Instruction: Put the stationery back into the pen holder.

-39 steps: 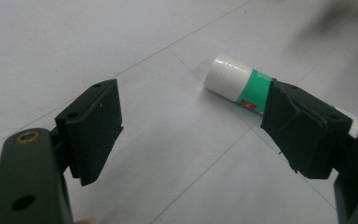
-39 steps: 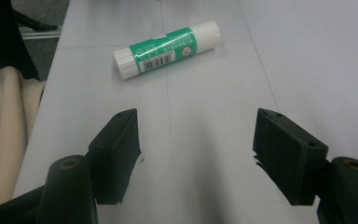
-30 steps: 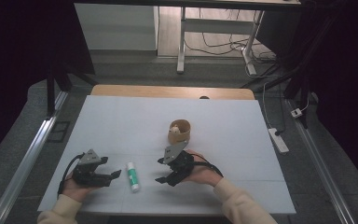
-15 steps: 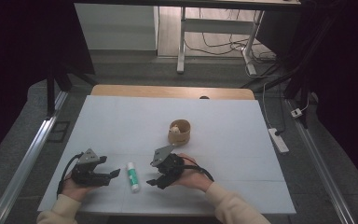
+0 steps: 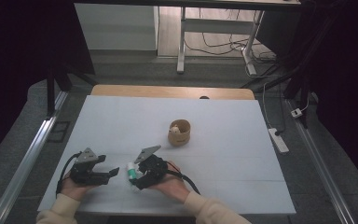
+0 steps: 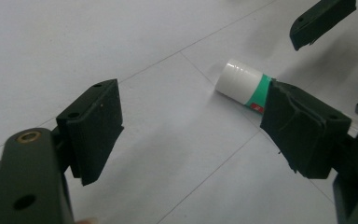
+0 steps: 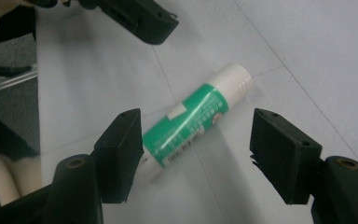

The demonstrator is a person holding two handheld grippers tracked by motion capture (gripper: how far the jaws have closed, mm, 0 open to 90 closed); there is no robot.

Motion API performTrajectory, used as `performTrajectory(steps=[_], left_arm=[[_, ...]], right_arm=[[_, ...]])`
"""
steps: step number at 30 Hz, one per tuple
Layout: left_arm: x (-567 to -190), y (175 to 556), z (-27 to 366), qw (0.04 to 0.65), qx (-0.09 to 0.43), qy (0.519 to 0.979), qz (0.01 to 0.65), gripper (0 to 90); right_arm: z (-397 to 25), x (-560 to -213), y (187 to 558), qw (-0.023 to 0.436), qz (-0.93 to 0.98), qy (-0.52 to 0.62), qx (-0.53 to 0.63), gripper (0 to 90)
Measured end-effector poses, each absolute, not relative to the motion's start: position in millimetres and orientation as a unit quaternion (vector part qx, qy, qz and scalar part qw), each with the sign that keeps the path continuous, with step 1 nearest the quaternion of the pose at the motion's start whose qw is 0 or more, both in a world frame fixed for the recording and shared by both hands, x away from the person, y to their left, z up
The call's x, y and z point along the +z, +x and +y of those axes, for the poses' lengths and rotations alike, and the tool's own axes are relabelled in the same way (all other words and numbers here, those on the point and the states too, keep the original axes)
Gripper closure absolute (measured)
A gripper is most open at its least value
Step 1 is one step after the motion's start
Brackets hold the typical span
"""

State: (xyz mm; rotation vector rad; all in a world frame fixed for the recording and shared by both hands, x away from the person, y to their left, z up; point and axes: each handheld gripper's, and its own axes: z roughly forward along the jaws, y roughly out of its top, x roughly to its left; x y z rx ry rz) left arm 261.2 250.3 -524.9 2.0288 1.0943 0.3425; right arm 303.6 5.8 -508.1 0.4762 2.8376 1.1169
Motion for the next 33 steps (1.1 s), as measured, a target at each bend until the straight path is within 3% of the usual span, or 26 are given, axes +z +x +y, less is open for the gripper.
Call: performTrajectory(steps=[19,26,33], left_arm=[[-525,262,251,0.392,0.137,0.8,0.432,20.6],[-525,262,252,0.393,0.138,0.8,0.432,20.6],[-525,262,252,0.392,0.138,0.8,0.432,20.6]], right_arm=[[33,-519,319,0.019,0.917,0.22,0.332,32.8],[40,-527,323,0.011,0.918,0.234,0.32,39.7],[42,-526,325,0.015,0.923,0.228,0.309,56.0]])
